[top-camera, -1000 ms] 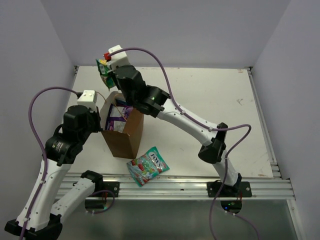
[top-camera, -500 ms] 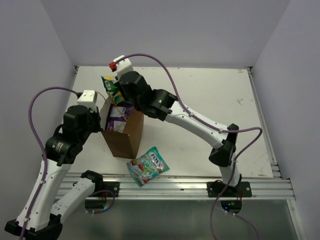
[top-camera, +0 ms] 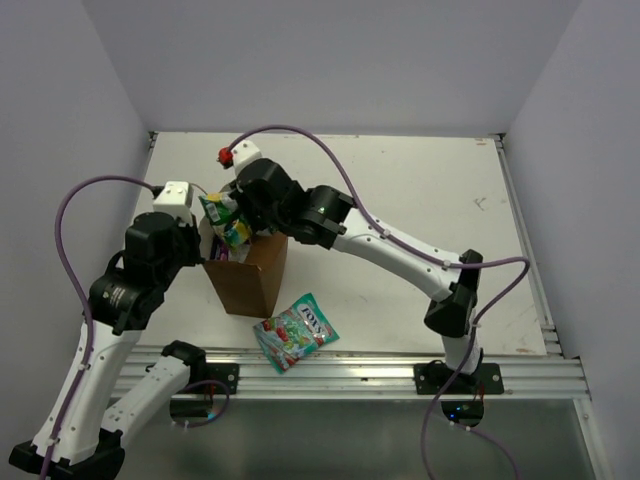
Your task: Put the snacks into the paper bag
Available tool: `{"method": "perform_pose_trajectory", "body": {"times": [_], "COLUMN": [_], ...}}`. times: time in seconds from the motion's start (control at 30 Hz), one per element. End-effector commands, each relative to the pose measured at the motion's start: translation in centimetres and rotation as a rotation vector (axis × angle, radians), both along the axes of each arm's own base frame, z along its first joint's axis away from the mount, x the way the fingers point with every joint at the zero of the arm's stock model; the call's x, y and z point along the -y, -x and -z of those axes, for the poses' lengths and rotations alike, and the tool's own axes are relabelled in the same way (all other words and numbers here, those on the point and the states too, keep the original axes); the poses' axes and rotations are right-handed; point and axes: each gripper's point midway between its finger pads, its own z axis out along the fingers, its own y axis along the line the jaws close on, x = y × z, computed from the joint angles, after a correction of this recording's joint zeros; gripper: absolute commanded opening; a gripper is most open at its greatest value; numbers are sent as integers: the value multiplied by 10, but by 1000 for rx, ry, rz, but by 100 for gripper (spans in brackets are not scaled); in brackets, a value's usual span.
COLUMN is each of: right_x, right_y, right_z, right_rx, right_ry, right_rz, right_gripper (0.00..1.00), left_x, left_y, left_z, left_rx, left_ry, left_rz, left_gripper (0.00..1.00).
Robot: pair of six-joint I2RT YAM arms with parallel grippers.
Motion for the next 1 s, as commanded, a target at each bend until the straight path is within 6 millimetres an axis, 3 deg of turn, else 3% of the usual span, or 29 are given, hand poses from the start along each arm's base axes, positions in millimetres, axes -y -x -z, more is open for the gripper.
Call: {"method": "perform_pose_trajectory", "body": {"times": [0.0,0.1,0.13,0.23,0.3,0.43,0.57,0.63,0.73,0.77,0.87,0.97], "right_x": [-31,-44,-51,-57,-58,-58,-64,-66,-63,-60,-54,-50], "right_y": [2,0,-1,-4,-6,-4,-3,-2,1,3,9,11], "right_z": [-3,-10,-1,-12,-19,-9,-13,-4,26,47,68,61], "right_rx": [-28,-13,-16,5,22,3,-4,-19,-65,-93,-129,-128], "right_ry": [-67,-83,-68,-91,-100,-83,-122,-103,-40,0,46,44], "right_rz": [-62,-91,-102,-116,-112,-123,-129,-133,-136,-138,-142,-144], "right_gripper": [0,0,0,0,0,0,0,0,0,0,0,9], "left_x": [-6,-6,-7,-8,-8,-7,-6,-6,-6,-6,-6,-6], "left_y": [-2,-2,-1,0,0,0,-1,-1,-1,-1,0,0], "left_z": [-19,-21,-21,-21,-21,-22,-20,-20,-20,-20,-22,-19], "left_rx": [80,84,83,86,86,89,86,83,83,84,90,84], "left_ry": [-2,-1,-2,-3,-4,-3,-2,-3,-3,-3,-1,-3], "left_rz": [-24,-28,-27,-30,-29,-24,-24,-22,-22,-22,-22,-22], "left_gripper": [0,0,0,0,0,0,0,0,0,0,0,0]}}
